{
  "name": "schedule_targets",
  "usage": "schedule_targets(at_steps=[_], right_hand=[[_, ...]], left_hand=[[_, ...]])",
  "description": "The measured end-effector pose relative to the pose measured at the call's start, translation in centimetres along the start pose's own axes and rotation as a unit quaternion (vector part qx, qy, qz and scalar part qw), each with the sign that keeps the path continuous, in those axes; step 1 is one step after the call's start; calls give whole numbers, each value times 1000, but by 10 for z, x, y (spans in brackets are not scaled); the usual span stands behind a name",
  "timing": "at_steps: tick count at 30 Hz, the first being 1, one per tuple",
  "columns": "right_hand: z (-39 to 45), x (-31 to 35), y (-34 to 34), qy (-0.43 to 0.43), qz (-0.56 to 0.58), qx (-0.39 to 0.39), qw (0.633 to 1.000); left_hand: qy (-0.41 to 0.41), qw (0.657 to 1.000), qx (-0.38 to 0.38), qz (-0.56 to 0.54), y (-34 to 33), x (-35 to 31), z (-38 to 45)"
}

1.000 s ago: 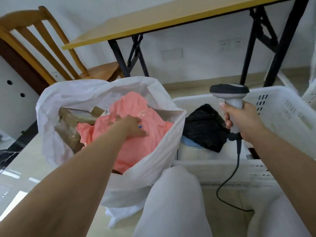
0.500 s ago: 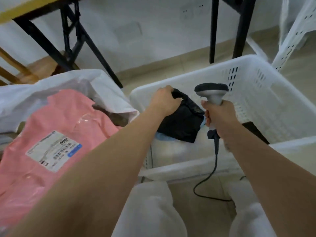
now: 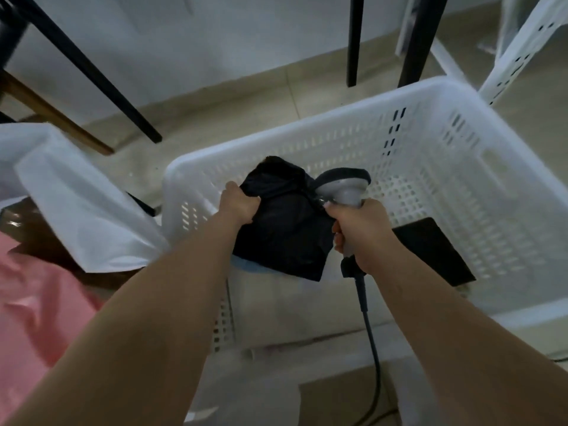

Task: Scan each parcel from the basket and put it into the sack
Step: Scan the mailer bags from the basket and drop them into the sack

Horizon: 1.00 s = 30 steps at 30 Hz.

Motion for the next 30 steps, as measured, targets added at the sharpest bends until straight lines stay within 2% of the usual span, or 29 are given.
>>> schedule_targets(at_steps=[10,13,15,19,21,24,27,30], right_hand=[[21,4,1,-14,-14,-7,1000],[20,9,6,-15,-16,-9,1000],[19,13,11,-17,-9,-18,1000],[11,22,23,-9,26,-66,997],[4,26,31,1,41,-81,996],[-11,35,43,15,48,-87,995],[-36,42,49,27,47,-75,996],[-62,46,52,32,66,-60,996]], left_hand=[[93,987,48,-122,-26,12,41],[91,982,33,-162,-29,11,38],[86,980,-5,-178,-27,6,28],[35,983,-84,-162,-12,-6,-1],[-12,983,-98,-153,-7,-7,-21],[-90,982,-60,-153,-11,-9,-59],[-158,975,-59,-148,-11,-9,-102],[-142,979,-64,-134,-4,-3,-141]])
Point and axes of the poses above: each hand's wrist, its own z-axis towards the middle knuckle, its own y-axis out of the back of the hand, x = y × z, the point moved 3 cm from there along z, towards the middle knuckle, and after that the axes turned 9 degrees about y, right-handed, at the moved point
